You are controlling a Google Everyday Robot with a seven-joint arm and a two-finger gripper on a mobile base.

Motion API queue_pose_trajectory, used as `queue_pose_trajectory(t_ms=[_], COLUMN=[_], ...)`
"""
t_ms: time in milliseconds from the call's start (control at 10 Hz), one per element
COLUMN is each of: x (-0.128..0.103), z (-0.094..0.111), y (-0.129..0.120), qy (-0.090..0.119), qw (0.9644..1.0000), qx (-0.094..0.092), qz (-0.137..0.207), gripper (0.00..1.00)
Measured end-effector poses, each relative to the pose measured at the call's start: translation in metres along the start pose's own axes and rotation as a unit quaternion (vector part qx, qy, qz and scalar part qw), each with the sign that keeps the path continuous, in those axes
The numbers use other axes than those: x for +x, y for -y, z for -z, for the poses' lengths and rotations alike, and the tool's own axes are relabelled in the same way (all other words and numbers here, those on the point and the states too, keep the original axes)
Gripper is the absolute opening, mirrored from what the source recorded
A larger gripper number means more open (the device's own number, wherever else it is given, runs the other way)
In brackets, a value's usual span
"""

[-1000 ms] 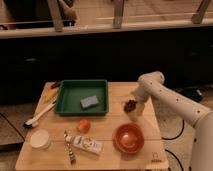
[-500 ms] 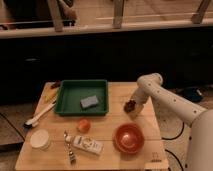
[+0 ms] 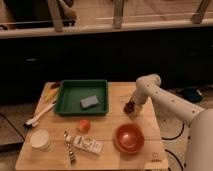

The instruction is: Place grapes in red bowl

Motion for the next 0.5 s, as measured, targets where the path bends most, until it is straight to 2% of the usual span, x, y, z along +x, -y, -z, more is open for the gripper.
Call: queue_pose_trajectory(t_ms=[200, 500], x=[0.0007, 0.002], z=[0.0001, -0.0004], y=[0.0004, 0.0002], qy=[-0.002, -0.005], qw=[1.0, 1.0], qx=[0.001, 0.001], qz=[0.002, 0.003], gripper=[0.29, 0.28])
